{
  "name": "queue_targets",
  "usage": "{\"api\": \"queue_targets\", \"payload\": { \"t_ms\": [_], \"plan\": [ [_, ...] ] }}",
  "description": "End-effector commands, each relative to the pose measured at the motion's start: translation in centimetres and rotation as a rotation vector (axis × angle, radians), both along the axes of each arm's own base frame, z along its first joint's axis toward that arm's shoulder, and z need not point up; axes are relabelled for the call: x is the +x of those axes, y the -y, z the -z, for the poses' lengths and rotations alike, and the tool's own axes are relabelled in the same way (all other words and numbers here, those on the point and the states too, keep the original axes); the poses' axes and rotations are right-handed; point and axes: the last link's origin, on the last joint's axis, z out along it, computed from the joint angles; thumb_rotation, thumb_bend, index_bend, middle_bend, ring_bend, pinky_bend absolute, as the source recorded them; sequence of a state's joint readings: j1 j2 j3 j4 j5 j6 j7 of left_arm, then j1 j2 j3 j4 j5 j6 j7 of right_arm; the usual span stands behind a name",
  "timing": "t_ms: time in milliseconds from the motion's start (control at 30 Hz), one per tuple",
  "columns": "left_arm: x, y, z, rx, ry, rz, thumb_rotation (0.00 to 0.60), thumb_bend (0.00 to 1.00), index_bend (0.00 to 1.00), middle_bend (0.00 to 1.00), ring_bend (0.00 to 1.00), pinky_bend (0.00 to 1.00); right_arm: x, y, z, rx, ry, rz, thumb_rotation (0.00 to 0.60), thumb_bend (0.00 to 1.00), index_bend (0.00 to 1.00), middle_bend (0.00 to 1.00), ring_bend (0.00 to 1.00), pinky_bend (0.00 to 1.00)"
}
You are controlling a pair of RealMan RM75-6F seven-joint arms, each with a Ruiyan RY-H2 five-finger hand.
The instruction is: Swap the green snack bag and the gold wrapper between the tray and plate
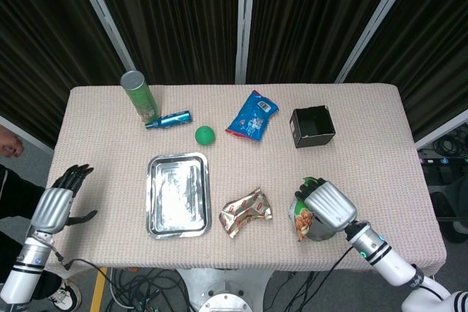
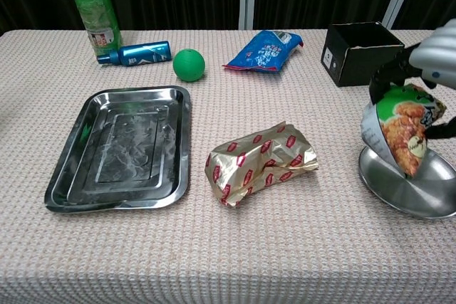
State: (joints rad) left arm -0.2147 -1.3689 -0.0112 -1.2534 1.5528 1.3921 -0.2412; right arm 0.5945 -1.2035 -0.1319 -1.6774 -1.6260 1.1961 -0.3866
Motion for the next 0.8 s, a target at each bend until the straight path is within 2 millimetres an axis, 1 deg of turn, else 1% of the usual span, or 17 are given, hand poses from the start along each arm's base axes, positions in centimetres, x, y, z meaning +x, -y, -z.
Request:
{"api": "queue_targets", "payload": {
  "t_ms": [33,133,233,467,567,633,667,733,800],
  "plan": [
    [0.2,0.0,-0.1,0.003,-0.002,0.007,0.6,0.15,0.1,0.08,0.03,0.21,-0.5,-0.4,0.9,0.026,-0.004,0.012,0.6,0.26,0.74,0.62,0.49,0.52],
    [0.4,0.2,-0.1,0.005,-0.001,0.008,0.6,0.15,0.1,0.08,0.03,0.21,-0.7,-0.5,1.7,0.052,-0.022,0.024,0.6,0.26,0.73,0.62,0.49,0.51],
    [0.5,0.3,-0.2,0.005,0.0,0.007,0.6,0.15,0.1,0.08,0.03,0.21,-1.0,-0.6,2.0,0.062,-0.057,0.032,0.6,0.25,0.71,0.61,0.49,0.5],
    [0.9,0.2,0.2,-0.004,0.001,0.016,0.6,0.15,0.1,0.08,0.03,0.21,-1.6,-0.9,1.2,0.05,-0.107,0.07,0.6,0.24,0.69,0.6,0.47,0.47],
    [1.1,0.1,0.4,-0.008,0.003,0.019,0.6,0.15,0.1,0.08,0.03,0.21,-1.7,-0.9,1.0,0.044,-0.13,0.084,0.6,0.22,0.67,0.6,0.44,0.45],
    [1.2,0.1,0.5,-0.01,0.004,0.018,0.6,0.15,0.1,0.08,0.03,0.21,-1.8,-0.8,1.0,0.044,-0.142,0.094,0.6,0.2,0.63,0.58,0.41,0.42],
    [0.8,0.2,0.2,-0.007,0.0,0.01,0.6,0.15,0.1,0.08,0.03,0.21,-1.9,-0.7,1.0,0.046,-0.155,0.103,0.6,0.19,0.57,0.55,0.38,0.39],
    [0.7,0.1,0.2,-0.01,0.001,0.01,0.6,0.15,0.1,0.08,0.03,0.21,-2.1,-0.7,1.0,0.052,-0.178,0.122,0.6,0.15,0.45,0.49,0.31,0.33],
    [0.6,0.0,0.2,-0.011,0.0,0.01,0.6,0.15,0.1,0.08,0.03,0.21,-2.1,-0.7,1.0,0.06,-0.194,0.141,0.6,0.09,0.29,0.39,0.18,0.23]
  ]
}}
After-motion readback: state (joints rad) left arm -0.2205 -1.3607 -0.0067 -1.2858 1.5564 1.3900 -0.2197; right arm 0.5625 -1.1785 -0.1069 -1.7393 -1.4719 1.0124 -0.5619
